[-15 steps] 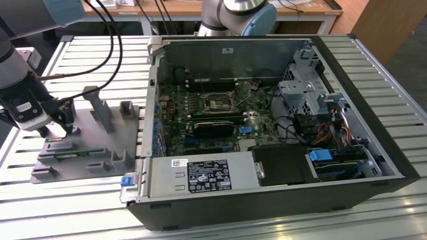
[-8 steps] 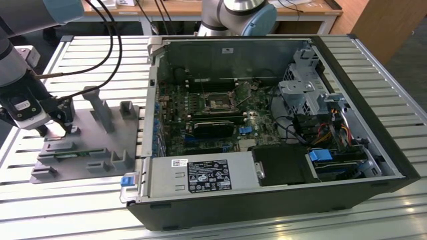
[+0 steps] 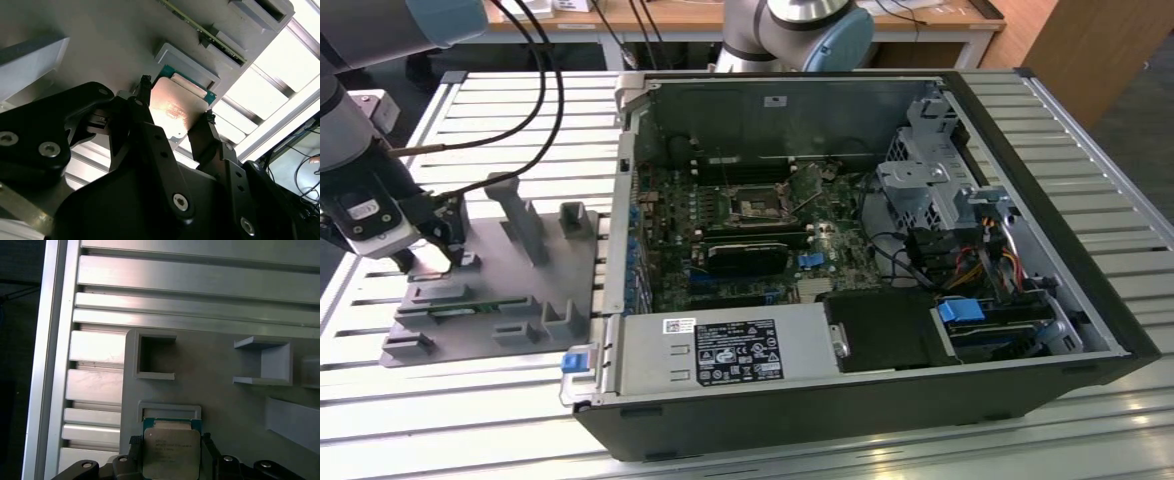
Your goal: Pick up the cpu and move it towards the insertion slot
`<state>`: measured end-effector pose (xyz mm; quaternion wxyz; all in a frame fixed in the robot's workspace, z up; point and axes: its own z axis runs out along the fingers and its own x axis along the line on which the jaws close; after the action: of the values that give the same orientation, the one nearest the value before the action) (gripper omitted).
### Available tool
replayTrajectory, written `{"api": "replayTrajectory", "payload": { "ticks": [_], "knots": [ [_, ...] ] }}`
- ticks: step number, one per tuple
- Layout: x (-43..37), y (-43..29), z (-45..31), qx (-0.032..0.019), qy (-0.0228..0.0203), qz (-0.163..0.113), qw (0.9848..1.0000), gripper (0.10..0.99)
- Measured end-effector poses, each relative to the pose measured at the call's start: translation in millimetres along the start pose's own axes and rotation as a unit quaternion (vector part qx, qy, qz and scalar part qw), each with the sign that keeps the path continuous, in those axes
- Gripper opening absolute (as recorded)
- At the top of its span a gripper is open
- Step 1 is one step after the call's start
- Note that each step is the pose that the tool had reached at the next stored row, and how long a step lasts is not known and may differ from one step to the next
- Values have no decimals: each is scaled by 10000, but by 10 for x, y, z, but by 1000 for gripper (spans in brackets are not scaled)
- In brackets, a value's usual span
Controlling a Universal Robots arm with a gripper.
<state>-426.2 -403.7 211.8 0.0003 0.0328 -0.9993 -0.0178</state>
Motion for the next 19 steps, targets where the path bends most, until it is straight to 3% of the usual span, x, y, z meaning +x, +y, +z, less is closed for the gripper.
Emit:
{"api": "replayTrajectory", "payload": {
  "ticks": [19],
  "knots": [
    [0, 3, -88, -7, 0, 0, 10000, 549]
  ]
}}
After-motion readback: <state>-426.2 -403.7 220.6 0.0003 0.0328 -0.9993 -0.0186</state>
